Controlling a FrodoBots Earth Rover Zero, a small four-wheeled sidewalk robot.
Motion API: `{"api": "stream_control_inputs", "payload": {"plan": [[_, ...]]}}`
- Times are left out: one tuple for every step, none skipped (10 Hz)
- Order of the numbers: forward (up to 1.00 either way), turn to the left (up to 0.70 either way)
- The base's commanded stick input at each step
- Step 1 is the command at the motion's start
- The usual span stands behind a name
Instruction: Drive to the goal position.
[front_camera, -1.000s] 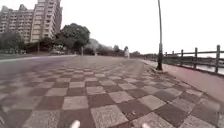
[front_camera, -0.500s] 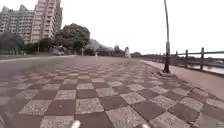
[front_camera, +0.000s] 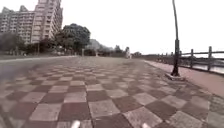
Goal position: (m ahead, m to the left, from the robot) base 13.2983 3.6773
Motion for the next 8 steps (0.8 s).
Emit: {"api": "stream_control_inputs", "payload": {"plan": [[1.0,0.1],[1.0,0.24],[1.0,0.34],[1.0,0.37],[1.0,0.23],[1.0,0.04],[1.0,0.0],[1.0,0.0]]}}
